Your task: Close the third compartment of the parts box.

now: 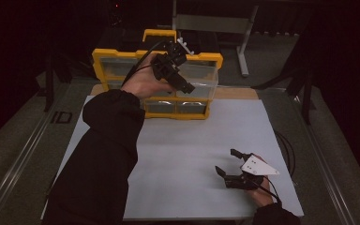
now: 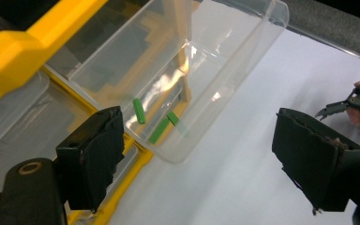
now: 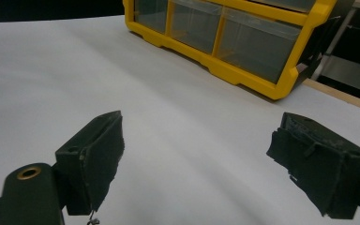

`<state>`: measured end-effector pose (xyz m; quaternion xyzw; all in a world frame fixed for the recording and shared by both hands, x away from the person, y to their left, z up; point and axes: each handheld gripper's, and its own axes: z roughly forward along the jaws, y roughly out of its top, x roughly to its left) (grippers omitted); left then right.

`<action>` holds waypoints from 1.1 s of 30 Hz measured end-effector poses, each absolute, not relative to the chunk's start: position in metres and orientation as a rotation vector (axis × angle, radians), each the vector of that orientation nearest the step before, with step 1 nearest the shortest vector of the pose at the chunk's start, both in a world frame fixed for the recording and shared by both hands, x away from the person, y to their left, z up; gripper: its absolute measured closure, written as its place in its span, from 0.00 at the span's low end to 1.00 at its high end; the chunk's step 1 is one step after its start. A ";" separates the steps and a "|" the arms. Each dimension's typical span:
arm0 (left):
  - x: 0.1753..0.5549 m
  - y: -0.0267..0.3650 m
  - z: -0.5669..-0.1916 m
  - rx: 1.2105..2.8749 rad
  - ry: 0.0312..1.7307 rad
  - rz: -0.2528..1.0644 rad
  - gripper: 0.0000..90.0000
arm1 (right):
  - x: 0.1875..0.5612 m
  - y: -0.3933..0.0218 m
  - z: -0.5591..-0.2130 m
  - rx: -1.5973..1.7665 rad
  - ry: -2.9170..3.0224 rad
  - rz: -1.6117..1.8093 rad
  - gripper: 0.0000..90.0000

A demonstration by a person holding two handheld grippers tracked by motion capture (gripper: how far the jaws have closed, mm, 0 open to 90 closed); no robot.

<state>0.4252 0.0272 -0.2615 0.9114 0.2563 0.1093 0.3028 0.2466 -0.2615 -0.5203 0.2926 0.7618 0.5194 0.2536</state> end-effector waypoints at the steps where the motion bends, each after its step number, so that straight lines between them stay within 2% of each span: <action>1: 0.425 0.027 -0.261 2.416 0.679 0.290 0.20 | 0.247 -0.261 -0.520 0.795 2.070 1.411 0.17; 12: 0.413 0.037 -0.270 2.434 0.676 0.291 0.23 | 0.246 -0.259 -0.519 0.780 2.075 1.410 0.17; 21: 0.411 0.042 -0.279 2.443 0.671 0.264 0.31 | 0.245 -0.259 -0.519 0.779 2.076 1.407 0.17; 25: 0.411 0.042 -0.283 2.446 0.664 0.259 0.39 | 0.246 -0.258 -0.519 0.779 2.078 1.404 0.17; 31: 0.410 0.041 -0.288 2.457 0.636 0.252 0.60 | 0.245 -0.259 -0.519 0.776 2.077 1.403 0.17; 33: 0.409 0.039 -0.289 2.455 0.630 0.286 0.70 | 0.245 -0.258 -0.519 0.773 2.078 1.402 0.17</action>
